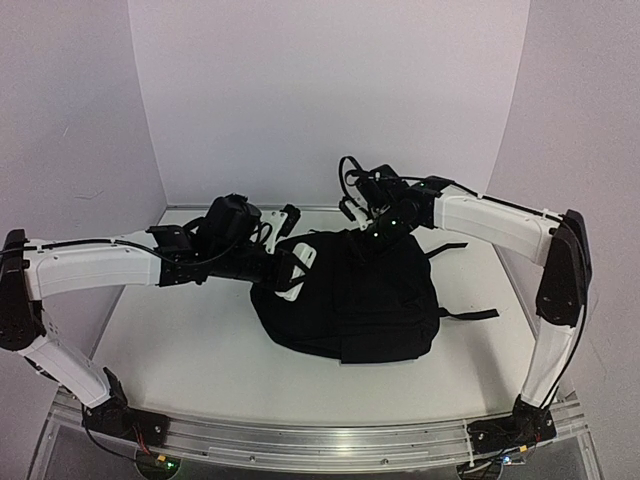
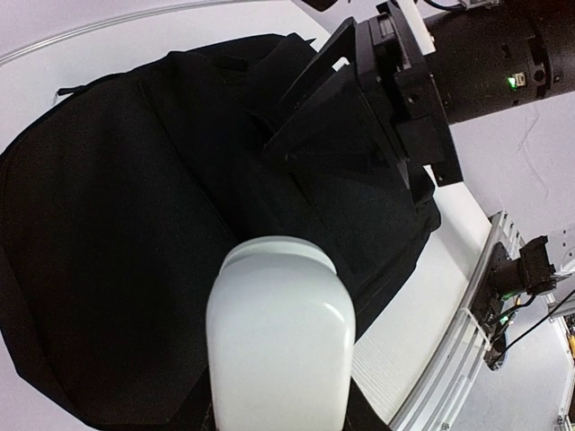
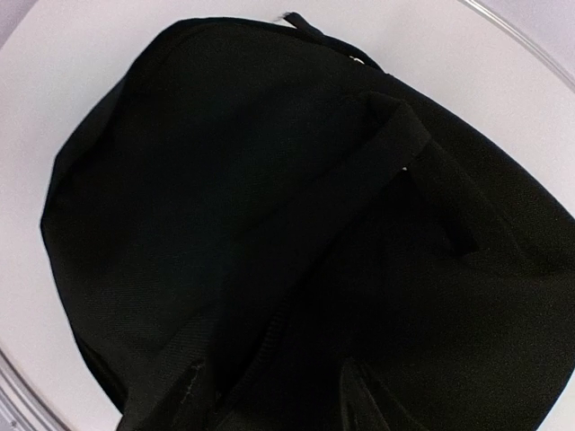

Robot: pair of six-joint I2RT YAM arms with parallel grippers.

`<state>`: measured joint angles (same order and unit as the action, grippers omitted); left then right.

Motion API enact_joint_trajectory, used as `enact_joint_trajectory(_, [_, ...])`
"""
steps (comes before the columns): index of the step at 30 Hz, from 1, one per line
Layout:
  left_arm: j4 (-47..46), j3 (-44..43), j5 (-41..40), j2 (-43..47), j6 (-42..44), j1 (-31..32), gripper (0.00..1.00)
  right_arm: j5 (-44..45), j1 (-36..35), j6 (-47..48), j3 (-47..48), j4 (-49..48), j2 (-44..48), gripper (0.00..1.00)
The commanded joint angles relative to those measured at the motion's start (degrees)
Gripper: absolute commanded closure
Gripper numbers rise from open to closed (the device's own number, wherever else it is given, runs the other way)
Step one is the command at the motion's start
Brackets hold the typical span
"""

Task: Pack the student bag
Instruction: Place the stationery in the student bag.

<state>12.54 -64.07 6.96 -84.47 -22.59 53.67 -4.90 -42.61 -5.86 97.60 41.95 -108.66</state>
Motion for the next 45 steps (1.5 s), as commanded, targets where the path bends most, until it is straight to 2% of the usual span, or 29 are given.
enact_joint_trajectory(1, [-3.6,0.5,0.3,1.4,-0.4,-0.2,1.0,6.9,0.3,1.0,1.2,0.8,-1.2,0.71])
enact_joint_trajectory(5, [-4.4,0.8,0.6,1.3,-0.7,-0.4,1.0,7.3,0.3,1.5,1.6,0.8,-0.1,0.97])
enact_joint_trajectory(7, [-5.4,0.7,2.1,0.7,-1.3,-1.0,1.0,5.8,0.4,1.6,2.0,0.8,1.0,1.0])
enact_joint_trajectory(10, [-8.0,0.2,6.5,-0.6,-3.4,-3.3,1.0,1.9,0.4,2.0,2.5,0.7,2.7,1.0])
enact_joint_trajectory(14, [-18.0,0.1,20.0,-4.0,-10.1,-8.6,1.0,-1.6,0.8,2.6,3.5,0.7,4.8,1.0])
enact_joint_trajectory(20, [-25.0,-7.8,29.1,-13.9,-15.2,-9.7,1.0,-5.4,2.4,2.6,3.0,0.3,6.3,1.0])
enact_joint_trajectory(25, [-29.0,-14.9,33.9,-22.2,-19.4,-9.6,1.0,-7.0,3.0,2.6,2.6,-0.7,7.4,1.0])
enact_joint_trajectory(30, [-31.5,-16.8,38.1,-29.6,-24.1,-9.5,1.0,-7.1,3.2,3.2,3.1,-1.9,7.7,1.0])
enact_joint_trajectory(38, [-38.1,-15.2,42.1,-34.3,-32.2,-9.6,1.0,-10.7,3.1,4.6,1.5,-4.6,9.1,1.0])
enact_joint_trajectory(45, [-38.7,-21.2,45.2,-39.2,-38.3,-9.6,1.0,-18.8,3.1,7.2,0.2,-5.4,9.3,1.0])
